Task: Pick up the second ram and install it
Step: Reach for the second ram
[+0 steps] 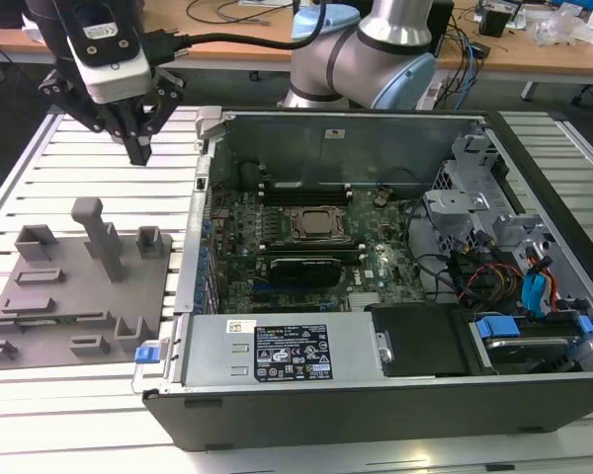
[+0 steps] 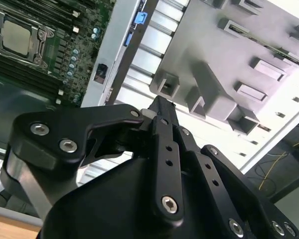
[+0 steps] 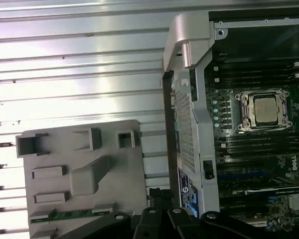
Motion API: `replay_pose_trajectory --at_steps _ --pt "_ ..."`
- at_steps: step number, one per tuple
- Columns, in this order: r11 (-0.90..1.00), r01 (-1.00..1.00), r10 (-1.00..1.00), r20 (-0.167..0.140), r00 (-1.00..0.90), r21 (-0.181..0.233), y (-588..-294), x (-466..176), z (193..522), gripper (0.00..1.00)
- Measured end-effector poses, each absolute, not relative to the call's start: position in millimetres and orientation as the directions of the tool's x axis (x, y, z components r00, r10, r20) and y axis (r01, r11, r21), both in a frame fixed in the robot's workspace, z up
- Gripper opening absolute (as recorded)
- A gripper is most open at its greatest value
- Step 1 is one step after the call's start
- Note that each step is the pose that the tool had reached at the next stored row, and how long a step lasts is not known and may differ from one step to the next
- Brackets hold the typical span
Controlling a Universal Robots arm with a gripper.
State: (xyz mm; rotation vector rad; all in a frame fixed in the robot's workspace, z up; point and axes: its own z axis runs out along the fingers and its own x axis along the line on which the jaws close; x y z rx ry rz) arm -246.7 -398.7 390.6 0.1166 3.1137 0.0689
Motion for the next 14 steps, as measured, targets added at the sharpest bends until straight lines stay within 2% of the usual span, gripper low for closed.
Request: replay_pose_trajectory --at_steps 14 --pt "0.996 0.074 0.075 -0.023 -0.997 0.045 -399 -284 389 0.11"
